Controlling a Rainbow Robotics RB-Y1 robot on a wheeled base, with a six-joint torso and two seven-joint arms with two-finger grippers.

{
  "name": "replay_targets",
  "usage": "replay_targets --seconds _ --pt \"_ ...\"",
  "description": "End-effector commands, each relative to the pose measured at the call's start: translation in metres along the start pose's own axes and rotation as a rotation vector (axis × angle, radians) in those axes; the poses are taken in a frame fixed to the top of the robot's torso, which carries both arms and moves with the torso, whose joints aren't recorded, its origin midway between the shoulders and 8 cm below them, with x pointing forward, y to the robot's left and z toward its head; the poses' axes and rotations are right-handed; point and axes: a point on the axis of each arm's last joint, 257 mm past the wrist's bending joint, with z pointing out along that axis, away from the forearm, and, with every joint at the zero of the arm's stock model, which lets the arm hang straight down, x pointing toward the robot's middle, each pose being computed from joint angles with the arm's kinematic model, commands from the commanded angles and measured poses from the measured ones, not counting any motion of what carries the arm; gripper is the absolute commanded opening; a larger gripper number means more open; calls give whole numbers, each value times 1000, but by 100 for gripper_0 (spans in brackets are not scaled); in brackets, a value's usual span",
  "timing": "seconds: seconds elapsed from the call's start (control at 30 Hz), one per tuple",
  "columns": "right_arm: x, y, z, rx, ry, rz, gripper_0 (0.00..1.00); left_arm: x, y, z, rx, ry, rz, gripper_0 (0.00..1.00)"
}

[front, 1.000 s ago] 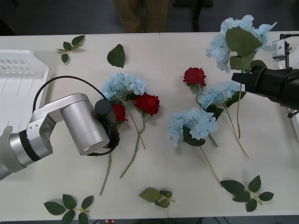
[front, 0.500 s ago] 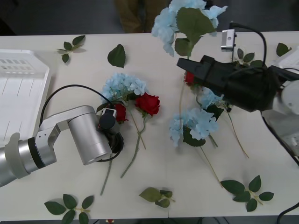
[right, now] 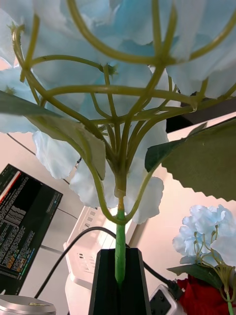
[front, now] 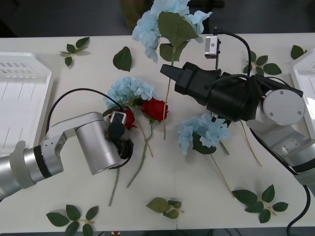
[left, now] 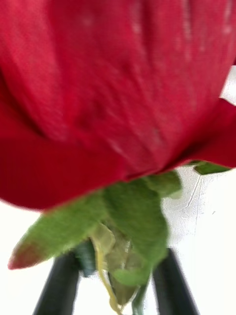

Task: Place the red flowers into the right box and the blue flowers into the left box. If a person shows an open palm, hand one flower to the person first, then continue sorting.

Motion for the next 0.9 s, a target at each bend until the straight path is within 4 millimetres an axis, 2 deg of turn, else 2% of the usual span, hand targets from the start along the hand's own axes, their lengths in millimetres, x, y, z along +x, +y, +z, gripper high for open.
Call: replay_targets --seconds 0.03,0.23,0.3,0.4,0.43,0.53,0.67,0.7,0.73,0.8,0.9 --pt "-23 23 9 -47 -50 -53 0 5 9 8 -32 4 -7 0" --pt "-24 22 8 -49 -53 -44 0 3 13 8 -44 -3 4 0" --pt "-24 21 8 -46 -52 -44 0 -11 22 1 -65 -42 41 0" --pt "-24 21 8 -46 -52 -43 0 -34 47 -16 -103 -74 80 1" --pt "-24 21 8 -47 -53 -42 0 -42 62 -26 -122 -64 93 1" --pt "-24 21 8 -47 -53 -42 0 -49 89 -42 -141 -13 98 1" --pt "-23 22 9 -51 -53 -37 0 -50 113 -70 -124 89 94 1" --pt "-25 22 8 -52 -55 -34 0 -51 120 -84 -112 122 95 1" --pt "-25 22 8 -52 -55 -34 0 -51 122 -90 -105 135 100 1" --pt "-28 23 7 -53 -61 -37 0 -52 127 -114 -57 172 107 1" --pt "-34 20 5 -47 -70 -41 0 -60 119 -142 66 153 95 1"
